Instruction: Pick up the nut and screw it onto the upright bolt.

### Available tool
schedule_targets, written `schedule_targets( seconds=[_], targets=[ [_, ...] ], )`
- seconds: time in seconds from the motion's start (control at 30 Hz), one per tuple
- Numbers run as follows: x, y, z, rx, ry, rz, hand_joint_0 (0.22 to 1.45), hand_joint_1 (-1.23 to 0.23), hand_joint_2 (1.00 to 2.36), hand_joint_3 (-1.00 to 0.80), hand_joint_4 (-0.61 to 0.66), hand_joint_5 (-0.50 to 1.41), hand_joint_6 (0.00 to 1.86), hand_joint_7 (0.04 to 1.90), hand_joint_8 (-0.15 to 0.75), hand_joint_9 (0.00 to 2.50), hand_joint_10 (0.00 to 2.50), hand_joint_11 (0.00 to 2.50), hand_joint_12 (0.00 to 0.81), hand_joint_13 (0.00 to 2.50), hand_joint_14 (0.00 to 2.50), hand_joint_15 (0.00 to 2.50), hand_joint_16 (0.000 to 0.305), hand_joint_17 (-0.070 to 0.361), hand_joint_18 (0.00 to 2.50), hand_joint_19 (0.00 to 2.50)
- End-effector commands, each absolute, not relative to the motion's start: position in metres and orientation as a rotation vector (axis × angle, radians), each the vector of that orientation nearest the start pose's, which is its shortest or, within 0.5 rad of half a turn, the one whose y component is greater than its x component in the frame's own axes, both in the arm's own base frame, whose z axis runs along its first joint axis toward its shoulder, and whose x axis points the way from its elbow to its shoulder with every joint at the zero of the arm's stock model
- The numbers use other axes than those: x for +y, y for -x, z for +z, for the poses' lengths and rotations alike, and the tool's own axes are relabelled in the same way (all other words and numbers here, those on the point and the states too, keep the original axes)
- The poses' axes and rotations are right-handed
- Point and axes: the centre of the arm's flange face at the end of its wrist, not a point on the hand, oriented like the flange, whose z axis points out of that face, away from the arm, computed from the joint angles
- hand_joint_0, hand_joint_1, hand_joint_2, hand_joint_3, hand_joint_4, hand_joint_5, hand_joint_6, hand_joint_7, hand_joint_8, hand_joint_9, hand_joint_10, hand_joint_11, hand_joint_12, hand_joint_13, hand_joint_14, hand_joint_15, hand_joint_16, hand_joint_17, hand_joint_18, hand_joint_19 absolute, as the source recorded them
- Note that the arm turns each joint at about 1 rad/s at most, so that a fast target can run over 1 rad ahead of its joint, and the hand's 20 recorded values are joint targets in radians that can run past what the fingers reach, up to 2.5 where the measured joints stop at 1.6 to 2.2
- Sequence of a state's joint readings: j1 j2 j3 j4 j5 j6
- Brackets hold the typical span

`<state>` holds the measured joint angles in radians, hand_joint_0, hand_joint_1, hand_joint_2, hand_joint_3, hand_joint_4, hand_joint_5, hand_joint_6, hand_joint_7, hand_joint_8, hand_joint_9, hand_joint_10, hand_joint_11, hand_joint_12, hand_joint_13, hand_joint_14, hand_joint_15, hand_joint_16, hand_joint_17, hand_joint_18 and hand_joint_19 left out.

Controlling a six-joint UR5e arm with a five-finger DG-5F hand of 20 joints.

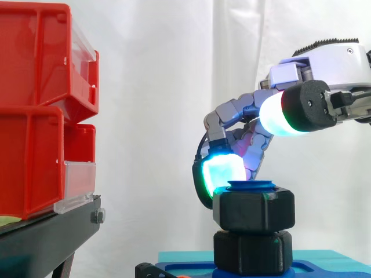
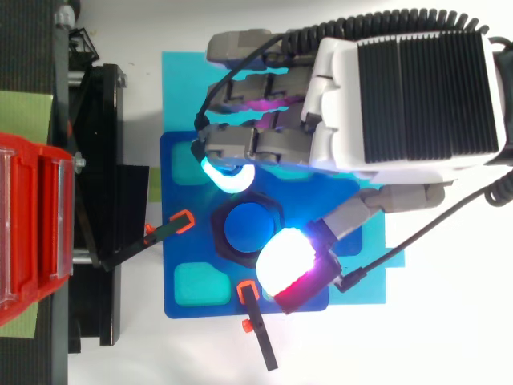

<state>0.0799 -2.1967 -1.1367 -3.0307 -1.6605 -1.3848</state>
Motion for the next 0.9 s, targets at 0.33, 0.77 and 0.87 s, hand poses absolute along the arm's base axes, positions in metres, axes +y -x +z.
schedule_targets(
  seconds=[0.33, 0.77, 0.87],
  targets=[
    [-0.073, -0.737, 0.351, 1.63, -0.012, 0.29, 0.54, -0.18, 1.0, -0.5, 0.28, -0.07, 0.5, 1.07, 0.279, 0.89, 0.0, 0.0, 0.274, 0.67, 0.0, 0.0, 0.023, 0.051, 0.27, 0.0],
    [-0.055, -0.741, 0.383, 1.64, 0.01, 0.304, 0.53, -0.16, 1.0, -0.5, 0.24, -0.1, 0.5, 0.8, 0.266, 0.84, 0.0, 0.0, 0.283, 0.62, 0.0, 0.0, 0.025, 0.056, 0.23, 0.0],
    [-0.042, -0.742, 0.377, 1.641, 0.015, 0.311, 0.53, -0.15, 1.0, -0.5, 0.24, -0.1, 0.5, 0.79, 0.264, 0.83, 0.0, 0.0, 0.285, 0.61, 0.0, 0.0, 0.025, 0.057, 0.22, 0.0]
  ],
)
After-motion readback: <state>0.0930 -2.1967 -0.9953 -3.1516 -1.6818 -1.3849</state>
